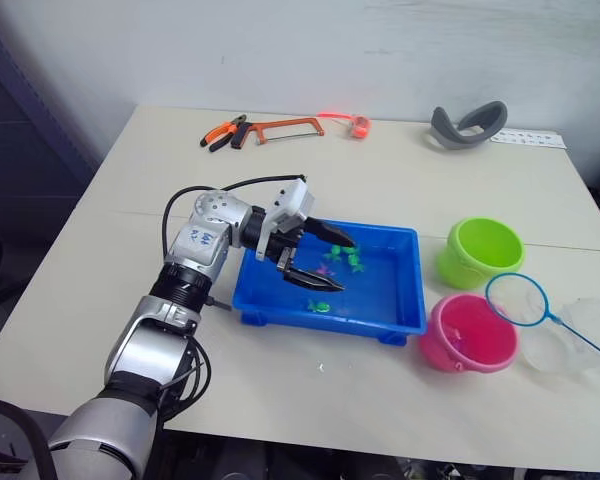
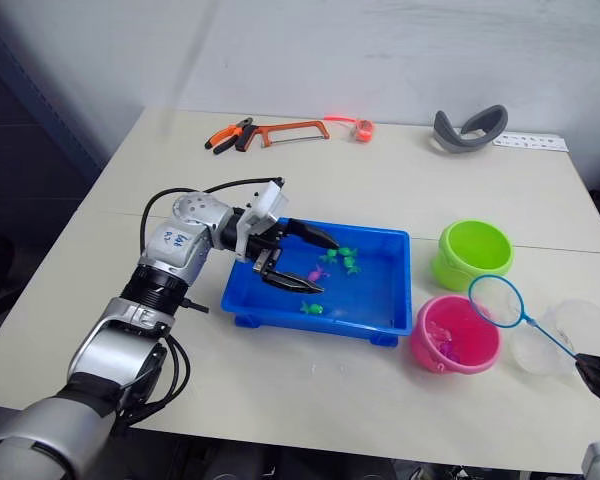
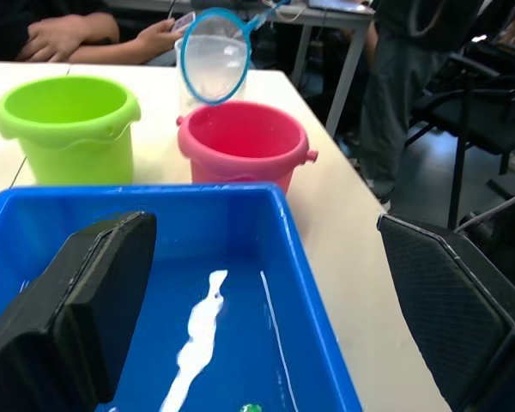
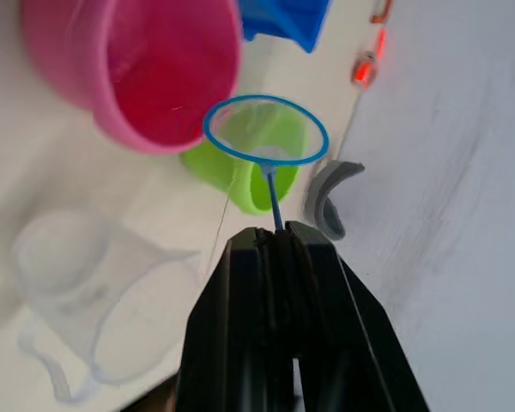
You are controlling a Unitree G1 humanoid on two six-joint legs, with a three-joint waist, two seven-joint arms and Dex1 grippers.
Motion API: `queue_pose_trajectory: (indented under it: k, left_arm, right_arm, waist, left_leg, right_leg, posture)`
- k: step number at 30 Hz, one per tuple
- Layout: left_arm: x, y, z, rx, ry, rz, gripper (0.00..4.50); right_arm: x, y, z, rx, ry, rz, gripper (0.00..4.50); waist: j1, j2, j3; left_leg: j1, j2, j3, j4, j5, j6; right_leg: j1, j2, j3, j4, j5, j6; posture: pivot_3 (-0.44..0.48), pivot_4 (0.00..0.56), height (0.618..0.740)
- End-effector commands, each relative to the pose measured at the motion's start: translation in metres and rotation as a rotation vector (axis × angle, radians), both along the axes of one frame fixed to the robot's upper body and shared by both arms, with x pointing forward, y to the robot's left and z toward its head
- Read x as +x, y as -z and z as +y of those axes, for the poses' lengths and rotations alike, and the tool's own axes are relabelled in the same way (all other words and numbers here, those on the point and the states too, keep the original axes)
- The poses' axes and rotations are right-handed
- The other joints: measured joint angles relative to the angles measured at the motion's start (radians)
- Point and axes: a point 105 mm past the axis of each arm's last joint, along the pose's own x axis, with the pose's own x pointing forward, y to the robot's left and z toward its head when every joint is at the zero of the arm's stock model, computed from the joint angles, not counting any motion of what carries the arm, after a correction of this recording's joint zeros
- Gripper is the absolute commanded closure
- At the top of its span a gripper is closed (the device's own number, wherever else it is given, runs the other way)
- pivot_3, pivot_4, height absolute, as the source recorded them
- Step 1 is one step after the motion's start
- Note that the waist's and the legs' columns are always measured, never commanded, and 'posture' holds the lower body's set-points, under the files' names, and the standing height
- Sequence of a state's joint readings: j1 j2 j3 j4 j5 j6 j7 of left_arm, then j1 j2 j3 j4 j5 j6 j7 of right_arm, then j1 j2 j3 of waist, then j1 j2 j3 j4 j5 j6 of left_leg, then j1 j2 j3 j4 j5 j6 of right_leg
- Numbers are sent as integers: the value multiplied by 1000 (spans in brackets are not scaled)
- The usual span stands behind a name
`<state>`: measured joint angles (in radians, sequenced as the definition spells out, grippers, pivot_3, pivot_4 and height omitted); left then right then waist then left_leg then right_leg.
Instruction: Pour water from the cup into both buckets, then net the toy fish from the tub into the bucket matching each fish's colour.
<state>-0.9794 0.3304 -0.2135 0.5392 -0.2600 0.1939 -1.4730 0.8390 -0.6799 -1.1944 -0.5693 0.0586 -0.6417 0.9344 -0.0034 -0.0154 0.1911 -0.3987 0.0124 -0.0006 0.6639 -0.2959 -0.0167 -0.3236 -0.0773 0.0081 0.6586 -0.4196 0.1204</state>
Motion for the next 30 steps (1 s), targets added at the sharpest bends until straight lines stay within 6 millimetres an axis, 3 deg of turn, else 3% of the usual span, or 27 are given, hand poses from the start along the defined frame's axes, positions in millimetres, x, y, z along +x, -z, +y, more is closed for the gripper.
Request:
queue_pose_trajectory:
  k: [1, 7, 13, 16, 22, 30]
  left_arm:
    - [5, -3, 12, 5, -51, -19, 20]
    - [8, 8, 43, 39, -170, 1, 20]
    - [5, 14, 74, 70, -290, 4, 20]
    - [0, 14, 82, 77, -322, 13, 20]
    - [-4, 12, 89, 80, -365, 6, 20]
    - [-5, 13, 87, 64, -391, 4, 20]
  right_arm:
    - [21, -21, 22, 381, -10, 15, 4500]
    - [66, -25, 62, 619, -104, 193, 4500]
    - [111, -7, 88, 646, -148, 350, 4500]
    - [118, 12, 96, 656, -163, 494, 4500]
    - [123, 32, 102, 718, -146, 695, 4500]
    - [133, 47, 101, 727, -93, 773, 4500]
  waist:
    - [-7, 0, 0]
    - [-23, 0, 0]
    - [-21, -1, 0]
    - [-5, -1, 0]
    - [5, -1, 0]
    - [-1, -1, 0]
  left_leg:
    - [1, 0, 1, 0, 0, 0]
    - [5, 1, 1, 0, 0, 0]
    - [1, 1, -1, 1, 0, 0]
    - [-7, 0, -7, 3, 0, 0]
    - [-8, -1, -9, 4, -1, 1]
    - [-7, 0, -8, 4, -1, 1]
  right_leg:
    - [1, 0, 0, 0, 0, 0]
    - [3, 0, 2, -1, 0, 0]
    - [0, -1, 0, 1, 0, 0]
    - [-3, -2, 0, 0, 0, 0]
    - [-2, -2, -3, -1, 0, 0]
    - [-2, -1, -4, 0, 0, 0]
  posture:
    - [0, 150, 740]
    - [0, 150, 740]
    - [0, 150, 740]
    - [0, 150, 740]
    - [0, 150, 740]
    - [0, 150, 740]
